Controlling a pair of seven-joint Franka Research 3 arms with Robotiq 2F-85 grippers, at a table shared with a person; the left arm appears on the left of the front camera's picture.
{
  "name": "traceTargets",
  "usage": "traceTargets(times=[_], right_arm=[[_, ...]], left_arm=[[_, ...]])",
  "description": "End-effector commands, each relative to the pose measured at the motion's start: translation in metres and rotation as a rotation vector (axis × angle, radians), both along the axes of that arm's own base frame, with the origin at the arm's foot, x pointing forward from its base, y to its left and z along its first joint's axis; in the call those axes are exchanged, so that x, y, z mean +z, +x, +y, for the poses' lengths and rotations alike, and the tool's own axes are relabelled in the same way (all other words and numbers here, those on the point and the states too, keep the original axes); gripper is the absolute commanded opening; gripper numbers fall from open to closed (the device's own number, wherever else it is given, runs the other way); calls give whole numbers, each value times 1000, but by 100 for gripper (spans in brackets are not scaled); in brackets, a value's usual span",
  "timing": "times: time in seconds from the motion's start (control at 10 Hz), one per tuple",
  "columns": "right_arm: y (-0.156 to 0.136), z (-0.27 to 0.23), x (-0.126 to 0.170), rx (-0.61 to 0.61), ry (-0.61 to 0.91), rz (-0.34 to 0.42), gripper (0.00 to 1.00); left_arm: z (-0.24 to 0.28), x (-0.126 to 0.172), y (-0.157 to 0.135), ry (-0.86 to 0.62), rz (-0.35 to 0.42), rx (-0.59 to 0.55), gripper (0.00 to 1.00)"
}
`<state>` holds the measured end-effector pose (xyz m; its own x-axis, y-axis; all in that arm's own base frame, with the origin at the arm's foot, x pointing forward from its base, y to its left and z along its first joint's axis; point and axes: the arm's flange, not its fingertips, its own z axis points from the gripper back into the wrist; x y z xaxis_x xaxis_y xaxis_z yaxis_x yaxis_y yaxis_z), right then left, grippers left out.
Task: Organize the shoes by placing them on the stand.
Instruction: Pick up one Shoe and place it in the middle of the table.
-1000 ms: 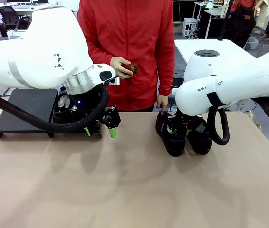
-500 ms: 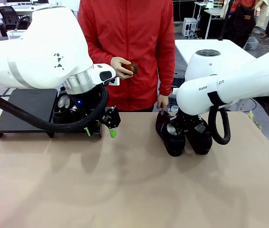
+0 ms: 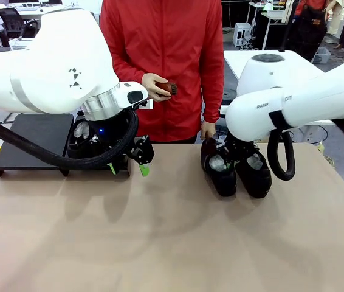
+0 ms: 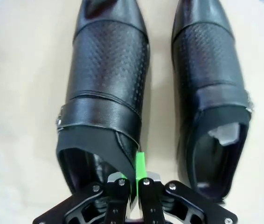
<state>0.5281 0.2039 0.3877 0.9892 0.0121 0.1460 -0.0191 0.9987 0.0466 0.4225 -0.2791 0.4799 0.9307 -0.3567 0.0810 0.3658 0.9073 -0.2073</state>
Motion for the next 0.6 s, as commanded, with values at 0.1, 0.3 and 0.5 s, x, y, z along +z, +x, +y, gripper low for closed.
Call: traceTargets(times=[0.1, 0.3, 0.5], right_arm=[[-81, 2, 38, -48, 132, -19, 0], [-139, 25, 25, -1, 238, 78, 0], [-182, 49, 10, 74, 301, 115, 0]], left_arm=[[2, 3, 0, 11, -3, -8, 86], [2, 3, 0, 11, -3, -8, 86], [2, 3, 0, 11, -3, -8, 86]])
